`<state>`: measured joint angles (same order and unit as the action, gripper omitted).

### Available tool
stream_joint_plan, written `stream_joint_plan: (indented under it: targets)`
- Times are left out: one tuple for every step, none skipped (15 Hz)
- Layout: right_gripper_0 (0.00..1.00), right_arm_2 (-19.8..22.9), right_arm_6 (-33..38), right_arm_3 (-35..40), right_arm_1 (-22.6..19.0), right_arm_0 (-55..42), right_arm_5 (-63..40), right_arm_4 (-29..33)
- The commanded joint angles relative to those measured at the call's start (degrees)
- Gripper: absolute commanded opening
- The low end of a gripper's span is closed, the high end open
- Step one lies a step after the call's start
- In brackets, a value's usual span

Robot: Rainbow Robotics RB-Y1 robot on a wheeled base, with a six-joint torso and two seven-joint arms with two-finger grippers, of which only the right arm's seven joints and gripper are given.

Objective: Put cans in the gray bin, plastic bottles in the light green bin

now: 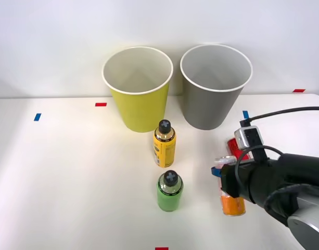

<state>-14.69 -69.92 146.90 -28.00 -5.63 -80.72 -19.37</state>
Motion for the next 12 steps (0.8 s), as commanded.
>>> stream_joint_plan:
  targets:
    - [0.0,4.9,-7.1,3.1,0.7,-7.1,7.9,0.1]
    - [0.0,6.3,-9.7,3.1,1.2,-10.1,13.1,0.4]
    - [0.0,6.9,-10.7,3.1,1.8,-11.9,18.9,0.6]
    - [0.0,7.0,-10.7,3.1,2.4,-13.7,24.7,0.8]
    - [0.0,7.4,-10.6,3.1,3.5,-15.2,30.9,1.1]
    - [0.0,7.9,-10.8,3.1,3.9,-16.0,34.1,1.3]
    - [0.0,8.5,-10.7,3.1,4.4,-16.3,36.6,1.7]
    - [0.0,9.3,-10.4,3.1,5.1,-16.3,39.1,2.3]
    - [0.0,9.6,-10.1,3.1,5.4,-16.1,40.6,3.3]
    - [0.0,9.9,-9.7,3.1,5.9,-15.8,42.0,4.5]
    - [0.0,10.1,-9.4,3.1,6.8,-14.9,43.0,5.8]
    - [0.0,10.1,-8.9,3.1,7.4,-13.9,43.1,6.6]
